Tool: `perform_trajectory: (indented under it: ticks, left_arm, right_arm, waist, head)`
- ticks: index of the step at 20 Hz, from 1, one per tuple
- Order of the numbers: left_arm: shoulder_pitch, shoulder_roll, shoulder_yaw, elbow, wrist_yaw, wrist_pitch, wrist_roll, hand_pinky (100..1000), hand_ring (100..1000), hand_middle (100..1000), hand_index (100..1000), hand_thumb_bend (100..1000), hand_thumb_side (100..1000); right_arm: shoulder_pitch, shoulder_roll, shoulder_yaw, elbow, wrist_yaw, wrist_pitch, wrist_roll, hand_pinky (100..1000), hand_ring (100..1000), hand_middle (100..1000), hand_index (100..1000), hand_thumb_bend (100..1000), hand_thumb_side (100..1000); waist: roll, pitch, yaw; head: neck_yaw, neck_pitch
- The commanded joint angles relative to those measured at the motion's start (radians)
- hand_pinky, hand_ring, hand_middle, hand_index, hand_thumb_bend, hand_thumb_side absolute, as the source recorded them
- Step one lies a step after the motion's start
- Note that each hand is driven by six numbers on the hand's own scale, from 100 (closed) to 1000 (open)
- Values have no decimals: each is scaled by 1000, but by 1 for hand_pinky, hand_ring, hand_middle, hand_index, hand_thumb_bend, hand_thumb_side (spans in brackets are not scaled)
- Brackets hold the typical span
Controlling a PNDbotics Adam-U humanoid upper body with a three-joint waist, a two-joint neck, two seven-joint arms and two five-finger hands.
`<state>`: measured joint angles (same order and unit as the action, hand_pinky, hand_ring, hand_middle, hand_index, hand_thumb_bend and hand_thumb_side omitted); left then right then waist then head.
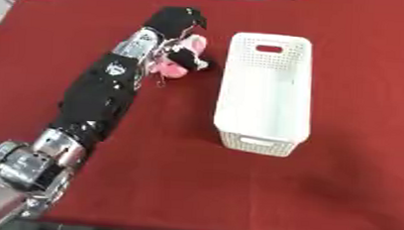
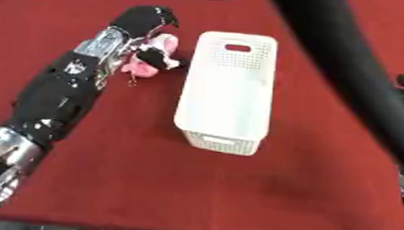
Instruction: Pick up objects on the table and place them in the box.
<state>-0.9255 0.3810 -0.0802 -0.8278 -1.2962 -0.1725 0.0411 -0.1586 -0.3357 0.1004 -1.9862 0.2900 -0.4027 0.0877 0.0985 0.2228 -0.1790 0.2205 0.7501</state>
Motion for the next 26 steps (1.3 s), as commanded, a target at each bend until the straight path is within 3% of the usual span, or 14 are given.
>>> perform_trajectory:
  ticks: [1, 8, 9, 10, 11, 14, 15, 16, 17, 18, 19, 23, 25, 26]
  left_arm:
    - [-25, 2, 12, 5, -19, 1, 8, 523, 679, 758, 807, 519, 588]
    - [-29, -1, 14, 25, -23, -7, 15, 526, 677, 757, 804, 500, 591]
    - [-29, -1, 13, 29, -22, -11, 15, 529, 679, 759, 804, 432, 625]
    - [-28, -2, 13, 34, -19, -18, 15, 529, 679, 759, 804, 439, 623]
    - [-28, -2, 13, 38, -15, -23, 15, 528, 677, 759, 803, 348, 659]
    - [-30, -1, 16, 46, -2, -34, 23, 501, 653, 739, 777, 218, 655]
    - [-31, 0, 16, 47, 2, -35, 29, 411, 584, 654, 699, 159, 614]
    - [-32, 2, 19, 43, 9, -36, 44, 468, 625, 704, 739, 182, 629]
    - [-34, 5, 22, 39, 18, -34, 61, 100, 253, 385, 490, 100, 610]
    - [-36, 9, 25, 35, 30, -31, 83, 100, 161, 286, 415, 100, 636]
    - [-37, 12, 24, 33, 40, -31, 102, 100, 134, 245, 381, 100, 657]
    - [-49, 37, 19, 15, 74, -59, 165, 105, 315, 338, 416, 100, 683]
    - [-58, 50, 17, 16, 84, -71, 167, 150, 344, 374, 441, 100, 754]
    - [-63, 57, 16, 15, 84, -75, 164, 157, 348, 383, 450, 100, 707]
  right_arm:
    - [-10, -7, 2, -14, -6, -3, 2, 658, 792, 845, 788, 125, 722]
    - [-11, -7, 3, -14, -6, -2, 3, 658, 795, 845, 786, 123, 720]
    - [-11, -8, 3, -14, -6, -2, 3, 659, 795, 845, 786, 124, 721]
    - [-11, -8, 3, -14, -6, -2, 3, 659, 795, 845, 786, 123, 721]
    - [-11, -8, 3, -14, -5, -2, 3, 658, 794, 845, 785, 123, 721]
    - [-10, -9, 3, -14, -5, -2, 4, 659, 794, 845, 784, 123, 721]
    - [-10, -9, 3, -14, -4, -2, 4, 658, 794, 844, 784, 123, 722]
    - [-9, -9, 3, -14, -4, -1, 4, 658, 794, 844, 784, 123, 722]
    - [-9, -10, 2, -14, -4, -1, 4, 659, 794, 845, 783, 123, 722]
    - [-8, -10, 2, -14, -3, 0, 4, 659, 794, 845, 783, 124, 723]
    - [-7, -10, 2, -14, -3, 0, 4, 659, 794, 845, 783, 125, 723]
    - [-2, -12, 1, -14, -1, 1, 5, 659, 794, 845, 783, 129, 725]
    - [0, -13, 1, -14, -1, 2, 5, 659, 793, 845, 782, 131, 734]
    - [1, -13, 0, -14, -1, 3, 5, 659, 793, 845, 782, 130, 727]
  waist:
    - [-4, -13, -3]
    - [-2, -10, -4]
    - [-2, -10, -4]
    - [-2, -10, -4]
    - [-2, -10, -4]
    - [-3, -11, -3]
    - [-3, -11, -2]
    - [-4, -12, -2]
    - [-4, -12, -1]
    - [-3, -13, 0]
    - [-3, -13, 0]
    - [-2, -18, 3]
    - [-1, -23, 4]
    - [0, -26, 4]
  head:
    - [11, -9]
    - [14, 5]
    - [14, 7]
    - [13, 8]
    - [13, 9]
    - [14, 13]
    - [14, 14]
    - [15, 15]
    - [15, 17]
    - [15, 18]
    - [16, 19]
    - [15, 20]
    - [14, 20]
    - [13, 20]
